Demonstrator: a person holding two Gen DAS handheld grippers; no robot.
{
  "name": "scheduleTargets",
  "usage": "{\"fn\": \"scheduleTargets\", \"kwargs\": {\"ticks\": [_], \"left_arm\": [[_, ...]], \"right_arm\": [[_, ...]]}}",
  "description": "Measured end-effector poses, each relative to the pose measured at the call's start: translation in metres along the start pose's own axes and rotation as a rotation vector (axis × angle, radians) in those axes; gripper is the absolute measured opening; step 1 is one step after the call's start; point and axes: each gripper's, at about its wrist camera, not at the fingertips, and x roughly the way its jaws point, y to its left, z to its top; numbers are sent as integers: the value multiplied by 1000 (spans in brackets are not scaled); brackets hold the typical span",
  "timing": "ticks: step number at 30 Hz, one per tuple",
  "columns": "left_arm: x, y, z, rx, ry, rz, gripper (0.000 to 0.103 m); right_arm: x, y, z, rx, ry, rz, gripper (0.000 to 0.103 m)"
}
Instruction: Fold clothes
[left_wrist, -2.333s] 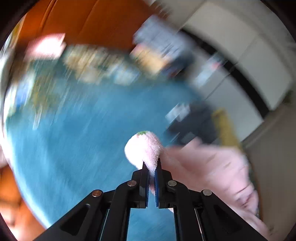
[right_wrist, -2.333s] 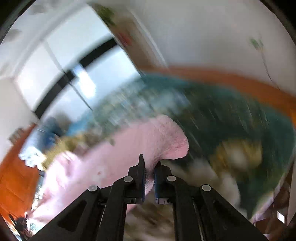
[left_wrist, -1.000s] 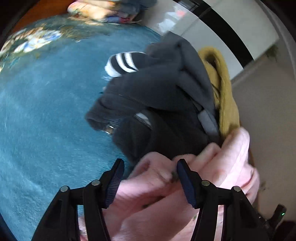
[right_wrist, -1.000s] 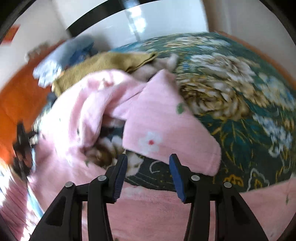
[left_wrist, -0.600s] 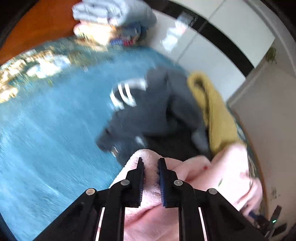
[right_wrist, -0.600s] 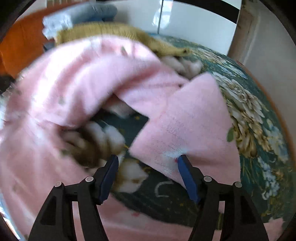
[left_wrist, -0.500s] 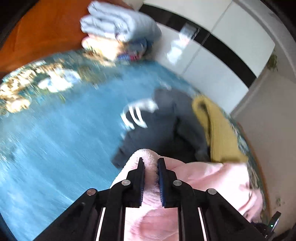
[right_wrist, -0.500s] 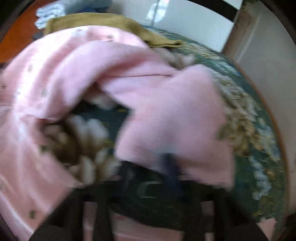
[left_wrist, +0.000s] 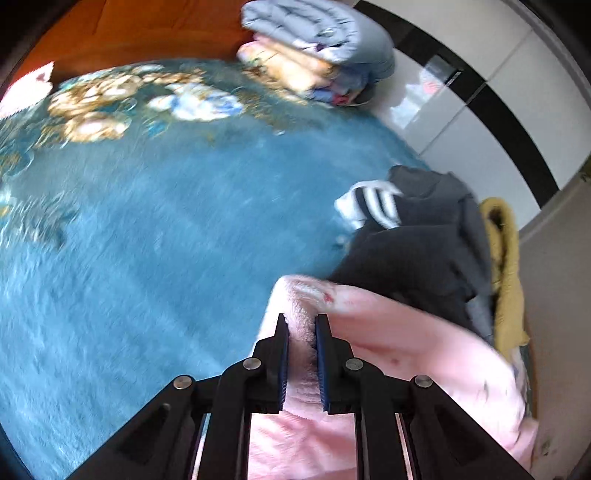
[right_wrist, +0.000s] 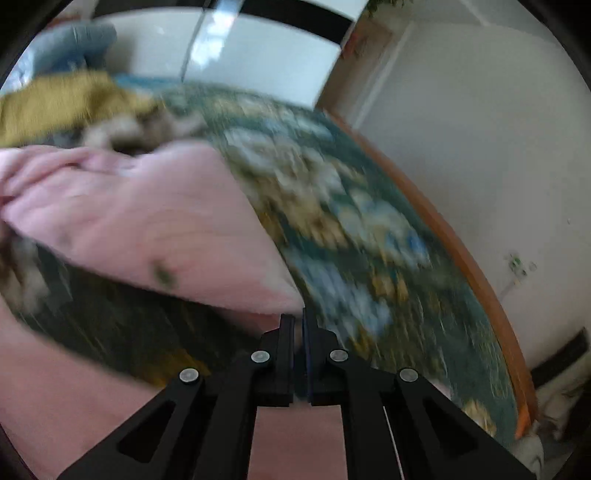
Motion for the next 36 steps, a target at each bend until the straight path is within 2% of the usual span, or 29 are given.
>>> {"fn": "scheduleTargets", "kwargs": {"ticks": [4,7,8,9,11,12,13,15,18,20,21,22,23,24,26,29,31,33,36], "left_arm": [[0,8,-5,-23,12,-10,14],[0,4,-9,-6,8,2,14],[1,2,-9,-6,6,3,14],[3,1,-9,-11,6,1,14],[5,-2,-8,-22,12,-4,14],[5,-4,-7,-21,17,-6,14],[4,-6,-7,-17,19,-8,14],[1,-11,-5,2,15,-14,14],[-4,-13,-3,15,13,-17,14],[-7,-15,-2,23,14,-17,14],[-7,-16,-1,27,14,-16,14],[-8,-17,-1,30,15,-14,14],[-9,-19,1,33,12,-14,14],[-10,-21,2,36,4,-15,14],[-15,-28,8,38,-22,-20,13],[-49,-40,28,-3,-165,-73,12],[-72,-49,43,-16,-243,-119,12],[-85,-60,54,13,-277,-125,12],[-78,-66,60,63,-262,-78,12]], "right_arm": [[7,-35,-32,128,112,139,4],[-15,-68,-24,306,75,258,4],[-22,-72,-13,337,42,307,9],[-26,-70,0,349,23,360,16],[-24,-55,28,362,10,477,72],[-19,-41,45,376,17,550,80],[-12,-28,61,386,28,609,81],[9,-2,94,368,69,605,81],[47,32,137,312,135,503,81],[79,45,150,302,238,435,81],[92,49,150,307,298,414,77],[101,52,144,323,356,415,54],[108,52,139,337,391,417,22],[111,50,136,346,411,412,15],[108,40,134,363,402,415,11],[75,5,150,432,277,490,10],[33,-34,164,507,103,524,10],[-8,-70,177,568,-65,552,10],[-38,-92,168,554,-185,529,10]]}}
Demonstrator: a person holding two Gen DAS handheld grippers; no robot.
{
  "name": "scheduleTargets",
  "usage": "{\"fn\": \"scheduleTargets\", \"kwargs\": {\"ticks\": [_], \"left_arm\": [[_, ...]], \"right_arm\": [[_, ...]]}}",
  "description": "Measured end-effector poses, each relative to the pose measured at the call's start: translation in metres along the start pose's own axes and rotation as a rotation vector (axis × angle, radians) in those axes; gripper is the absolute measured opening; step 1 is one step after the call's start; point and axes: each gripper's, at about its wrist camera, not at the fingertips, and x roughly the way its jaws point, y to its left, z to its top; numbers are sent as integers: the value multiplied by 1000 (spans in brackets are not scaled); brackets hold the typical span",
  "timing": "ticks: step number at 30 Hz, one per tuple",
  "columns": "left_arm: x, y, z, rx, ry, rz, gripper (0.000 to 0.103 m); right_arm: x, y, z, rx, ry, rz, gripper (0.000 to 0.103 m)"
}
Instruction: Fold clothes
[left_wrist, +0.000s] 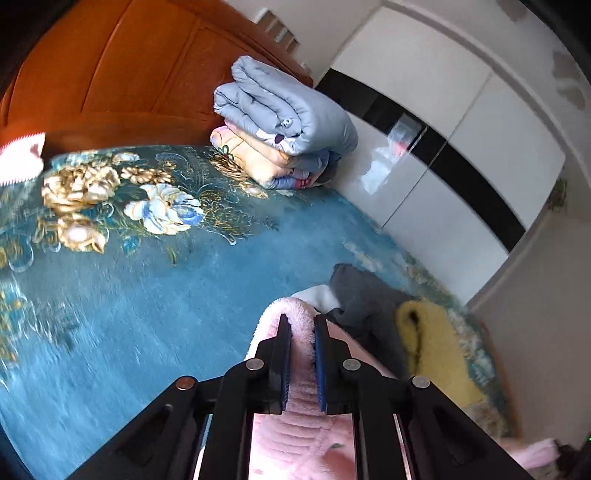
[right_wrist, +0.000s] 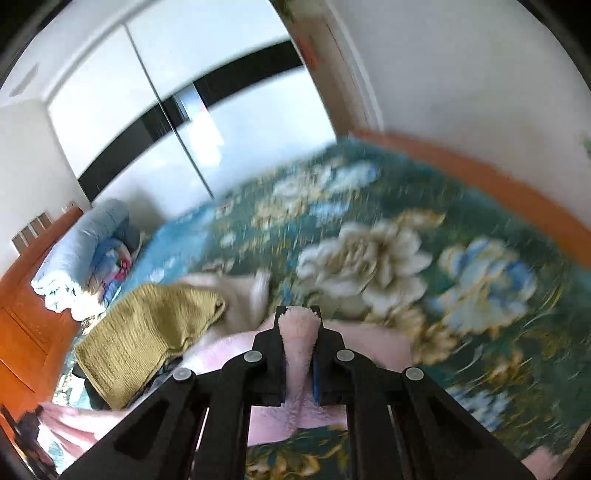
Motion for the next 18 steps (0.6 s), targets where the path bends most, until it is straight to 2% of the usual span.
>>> {"fn": "scheduleTargets", "kwargs": {"ticks": [2,3,6,10,13,16,18], "left_arm": [[18,10,-14,7,64,38,12],[27,17,-24,-11,101,52,12],[53,41,-52,-92,204,77,12],[61,51,-69,-108,238,105,12],[57,48,-66,-88,226,103,12],[57,41,-66,-64,219,114,12],[58,38,-68,-61,220,116,12]], "right_arm": [[-11,-20,-24,-5,-2,-13,10],[-6,-31,-37,13,25,-27,10],[16,-83,-101,116,188,-68,11],[17,-132,-160,252,286,-43,11],[-7,-132,-156,246,257,-27,13],[-26,-120,-137,180,231,-67,15],[-25,-115,-127,163,241,-55,29]]}}
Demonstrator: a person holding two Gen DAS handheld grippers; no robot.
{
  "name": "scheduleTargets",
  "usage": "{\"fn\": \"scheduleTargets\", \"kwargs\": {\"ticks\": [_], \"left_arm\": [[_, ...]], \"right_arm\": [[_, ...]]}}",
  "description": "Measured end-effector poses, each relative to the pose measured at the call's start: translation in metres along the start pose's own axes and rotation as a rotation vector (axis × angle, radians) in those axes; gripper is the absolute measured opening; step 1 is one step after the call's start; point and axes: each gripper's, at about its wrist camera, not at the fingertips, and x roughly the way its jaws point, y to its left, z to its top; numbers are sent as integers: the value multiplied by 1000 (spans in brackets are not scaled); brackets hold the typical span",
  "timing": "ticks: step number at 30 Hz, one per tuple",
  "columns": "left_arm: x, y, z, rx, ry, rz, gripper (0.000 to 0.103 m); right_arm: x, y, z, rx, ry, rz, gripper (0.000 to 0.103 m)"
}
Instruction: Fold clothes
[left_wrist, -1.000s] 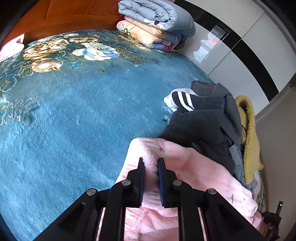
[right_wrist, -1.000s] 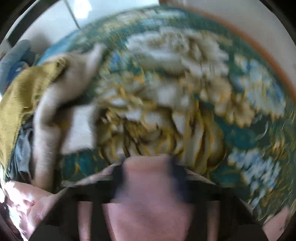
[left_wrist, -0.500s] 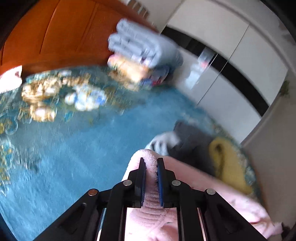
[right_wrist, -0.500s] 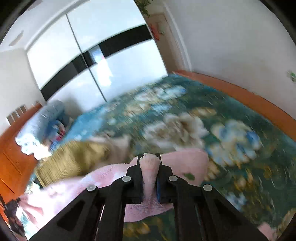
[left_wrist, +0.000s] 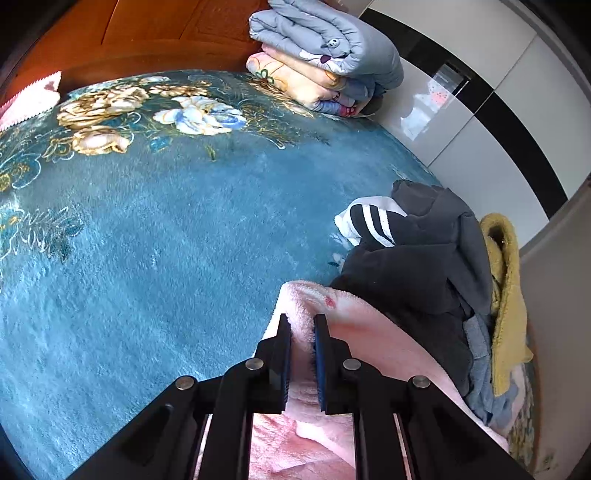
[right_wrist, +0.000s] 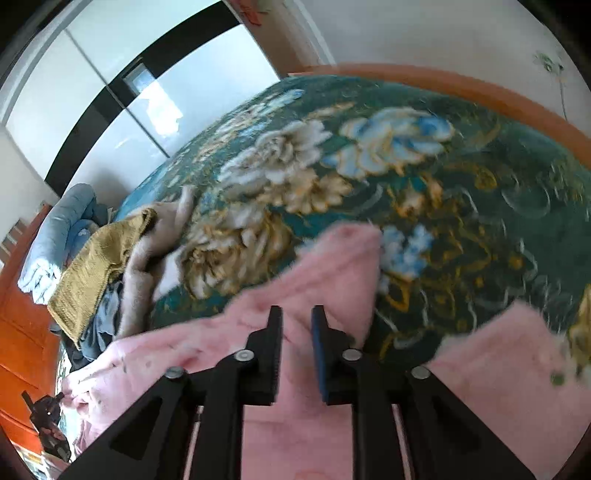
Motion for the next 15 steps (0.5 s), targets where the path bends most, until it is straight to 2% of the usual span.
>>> {"fn": "scheduleTargets", "kwargs": {"ticks": [1,2,5,7,10,12,13,14,15], "left_arm": [[0,-1,-1,-1,2,-1,12],[0,-3,-1,-2,4,-1,12],[1,-6,-2,-4,9,-4,12],[-1,-6,0,-6,5,-7,12],[-1,-10,4,-1,2,-3,12],[-1,-15,8,10,-4,6,12],[-2,-17,9,15,-7,10,12],[-2,-20,11,21,-10,14,11],[-5,-23,15,27,-24,12,10]], "right_arm": [[6,2,5,5,21,6,49],[15,6,10,12,51,15,61],[47,25,17,-24,144,19,61],[66,43,15,-110,194,-40,61],[84,48,11,-164,244,-141,61],[89,44,13,-156,271,-180,45],[90,41,17,-143,281,-191,14],[88,40,24,-141,279,-191,8],[80,41,35,-135,259,-168,8]]}}
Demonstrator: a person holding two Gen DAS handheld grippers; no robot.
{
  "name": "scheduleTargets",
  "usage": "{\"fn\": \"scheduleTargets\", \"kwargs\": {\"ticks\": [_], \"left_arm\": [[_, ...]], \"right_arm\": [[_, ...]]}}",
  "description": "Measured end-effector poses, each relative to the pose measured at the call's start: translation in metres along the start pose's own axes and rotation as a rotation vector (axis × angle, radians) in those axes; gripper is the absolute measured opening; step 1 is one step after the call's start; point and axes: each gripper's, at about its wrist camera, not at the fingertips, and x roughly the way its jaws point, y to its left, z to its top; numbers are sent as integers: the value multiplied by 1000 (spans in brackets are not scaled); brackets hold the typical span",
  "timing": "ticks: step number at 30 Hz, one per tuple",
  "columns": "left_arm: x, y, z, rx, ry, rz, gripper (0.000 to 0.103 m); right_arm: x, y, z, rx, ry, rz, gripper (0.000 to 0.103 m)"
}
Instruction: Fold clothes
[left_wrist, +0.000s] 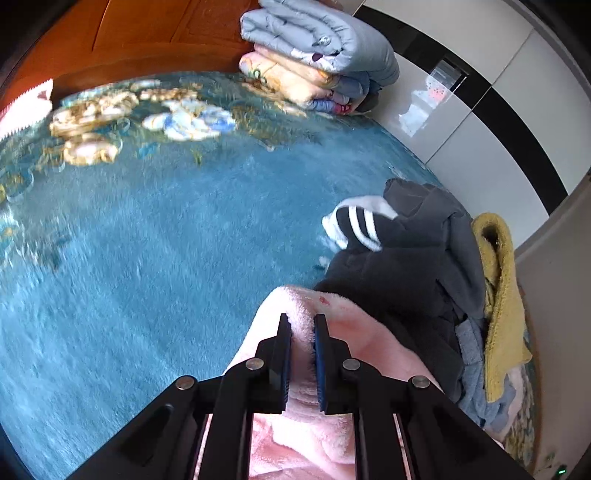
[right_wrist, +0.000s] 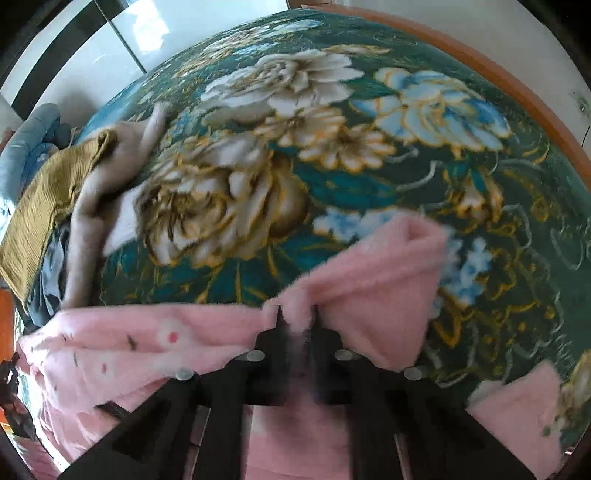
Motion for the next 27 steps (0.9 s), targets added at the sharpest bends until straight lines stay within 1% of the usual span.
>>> {"fn": "scheduleTargets", "kwargs": {"ticks": [1,3,6,7,9,10,13,15,16,18,20,22,25,26,27], "left_arm": [[-7,-4,6,8,-29,-9,10],[-24,-12,21,14,-87,-44,10],[-46,-20,43,22,-154,-94,10],[-49,-23,47,30,-165,-94,10],[-48,-27,51,47,-175,-71,10],[-42,-27,51,54,-166,-53,10],[-6,-26,46,61,-86,16,10],[22,-22,39,48,-17,61,10],[30,-20,37,39,1,70,10],[44,-15,31,22,35,88,10],[56,-11,27,7,65,103,11],[60,-11,28,-1,82,109,11],[60,-18,30,-3,109,119,15],[59,-20,30,2,120,118,15],[56,-22,31,14,132,112,20]], "right_arm": [[-15,-2,9,4,-38,29,8],[-65,-7,28,12,-192,110,7],[-137,-24,46,52,-406,170,7],[-157,-28,51,62,-465,187,7],[-175,-38,53,68,-543,176,7],[-174,-43,52,76,-552,165,7],[-145,-63,48,124,-501,152,7],[-103,-75,46,155,-417,106,7],[-81,-82,44,175,-372,81,7],[-42,-103,31,241,-285,61,7],[-13,-121,18,302,-223,43,7],[1,-136,11,348,-197,47,7],[10,-140,6,365,-168,56,8],[6,-140,7,361,-175,59,10],[2,-139,7,361,-183,66,10]]}}
